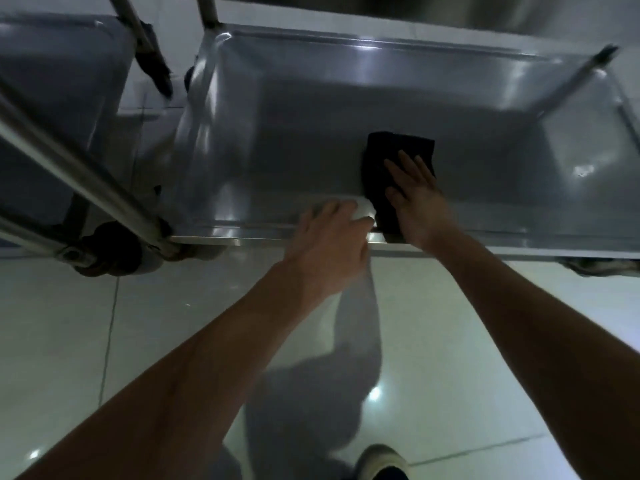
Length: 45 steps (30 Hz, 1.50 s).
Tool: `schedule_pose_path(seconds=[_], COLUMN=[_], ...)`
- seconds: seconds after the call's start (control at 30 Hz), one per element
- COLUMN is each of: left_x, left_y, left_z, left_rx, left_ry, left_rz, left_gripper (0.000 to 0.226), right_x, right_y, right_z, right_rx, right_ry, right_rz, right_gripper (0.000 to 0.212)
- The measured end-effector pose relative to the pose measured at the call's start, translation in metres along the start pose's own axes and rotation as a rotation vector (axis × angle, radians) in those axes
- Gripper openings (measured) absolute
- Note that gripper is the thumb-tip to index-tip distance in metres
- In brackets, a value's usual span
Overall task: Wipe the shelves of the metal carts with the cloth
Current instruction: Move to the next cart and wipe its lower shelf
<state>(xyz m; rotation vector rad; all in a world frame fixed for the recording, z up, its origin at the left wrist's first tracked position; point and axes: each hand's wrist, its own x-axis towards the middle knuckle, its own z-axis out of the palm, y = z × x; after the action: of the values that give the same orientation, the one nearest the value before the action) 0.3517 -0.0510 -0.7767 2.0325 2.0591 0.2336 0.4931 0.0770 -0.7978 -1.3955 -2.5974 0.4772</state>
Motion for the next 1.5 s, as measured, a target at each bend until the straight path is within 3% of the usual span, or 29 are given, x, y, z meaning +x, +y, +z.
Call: schedule_pose_path(seconds=[0.17, 0.53, 0.6, 0.77, 0.87, 1.07, 1.27, 1.5], left_x=[-0.006, -0.013, -0.014, -0.017, -0.011, -0.008, -0.014, 0.012], left_y=[0.031, 0.033, 0.036, 0.042, 0.041, 0.047, 0.064, 0.119], left_z=[0.015, 0.023, 0.024, 0.015, 0.008, 0.022, 0.037, 0.041], left_rx=[0.045, 0.098, 0.108, 0.121, 0.062, 0.042, 0.174, 0.166], left_ry=[-0.018, -0.039, -0.047, -0.122, -0.141, -0.088, -0.067, 0.032], left_rz=[0.037, 0.02, 0.012, -0.001, -0.018, -0.079, -0.177, -0.13], left_gripper=[0.043, 0.059, 0.063, 0.07, 0.063, 0.061, 0.069, 0.043], right_x=[-0.054, -0.068, -0.067, -0.056, -0.052, -0.059, -0.07, -0.073], right_y=[0.013, 0.001, 0.001, 0.003, -0.007, 0.008, 0.035, 0.091], right_z=[-0.005, -0.004, -0.006, -0.023, -0.037, -0.026, -0.018, -0.029], right_rx=[-0.018, -0.096, -0.102, -0.306, -0.338, -0.268, -0.192, -0.156], right_ry=[0.023, -0.032, -0.104, -0.46, -0.538, -0.367, -0.21, -0.075], right_rz=[0.09, 0.171, 0.176, 0.157, 0.173, 0.029, -0.133, -0.181], right_gripper=[0.049, 0.052, 0.054, 0.065, 0.067, 0.067, 0.062, 0.058])
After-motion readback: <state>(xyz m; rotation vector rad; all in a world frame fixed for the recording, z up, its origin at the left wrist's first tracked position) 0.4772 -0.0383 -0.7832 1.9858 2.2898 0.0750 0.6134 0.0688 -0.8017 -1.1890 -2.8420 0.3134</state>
